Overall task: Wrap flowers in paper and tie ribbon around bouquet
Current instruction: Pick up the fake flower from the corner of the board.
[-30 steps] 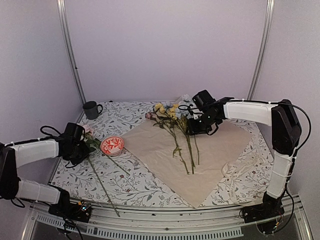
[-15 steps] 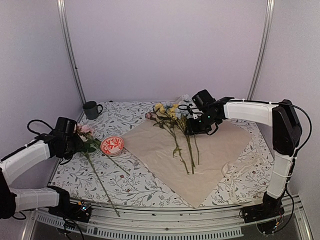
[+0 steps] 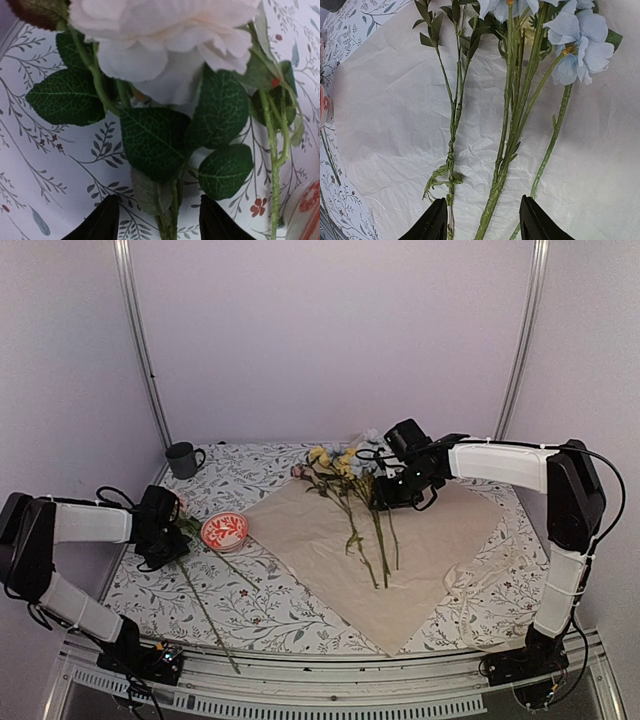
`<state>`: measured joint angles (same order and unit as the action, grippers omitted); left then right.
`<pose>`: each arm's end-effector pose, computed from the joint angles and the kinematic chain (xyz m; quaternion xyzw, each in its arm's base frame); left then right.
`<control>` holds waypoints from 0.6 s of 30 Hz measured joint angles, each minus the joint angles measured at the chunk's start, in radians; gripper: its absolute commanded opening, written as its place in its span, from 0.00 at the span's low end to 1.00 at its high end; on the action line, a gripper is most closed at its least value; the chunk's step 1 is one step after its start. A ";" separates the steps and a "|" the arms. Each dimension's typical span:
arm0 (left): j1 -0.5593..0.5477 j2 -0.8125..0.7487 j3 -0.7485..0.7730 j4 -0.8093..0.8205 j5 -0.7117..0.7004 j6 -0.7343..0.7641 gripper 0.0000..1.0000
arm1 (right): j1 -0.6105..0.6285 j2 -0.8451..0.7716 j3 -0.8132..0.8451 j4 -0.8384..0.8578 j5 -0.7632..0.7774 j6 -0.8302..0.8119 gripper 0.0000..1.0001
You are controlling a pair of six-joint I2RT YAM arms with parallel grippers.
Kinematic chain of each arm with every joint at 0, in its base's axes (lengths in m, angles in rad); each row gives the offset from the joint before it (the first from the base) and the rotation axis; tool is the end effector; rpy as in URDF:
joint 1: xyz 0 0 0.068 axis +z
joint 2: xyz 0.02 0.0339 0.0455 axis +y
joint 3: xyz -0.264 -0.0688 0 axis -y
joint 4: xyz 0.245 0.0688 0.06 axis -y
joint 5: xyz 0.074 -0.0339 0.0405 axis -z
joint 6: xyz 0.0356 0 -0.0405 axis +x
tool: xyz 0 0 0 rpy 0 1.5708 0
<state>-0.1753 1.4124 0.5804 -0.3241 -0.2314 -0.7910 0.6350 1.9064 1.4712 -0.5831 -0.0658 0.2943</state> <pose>0.2294 -0.0323 0.1340 -0.3172 0.9191 0.0050 0.2336 0.3302 0.2462 0.2207 -0.1719 0.9461 0.1504 0.2295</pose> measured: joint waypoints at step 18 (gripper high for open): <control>-0.002 -0.399 -0.081 -0.112 -0.096 -0.121 0.06 | 0.001 -0.004 -0.003 0.000 0.003 -0.004 0.53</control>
<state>-0.1772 1.0130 0.4995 -0.4358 -0.3275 -0.9119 0.6357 1.9026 1.4677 -0.5831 -0.0628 0.2905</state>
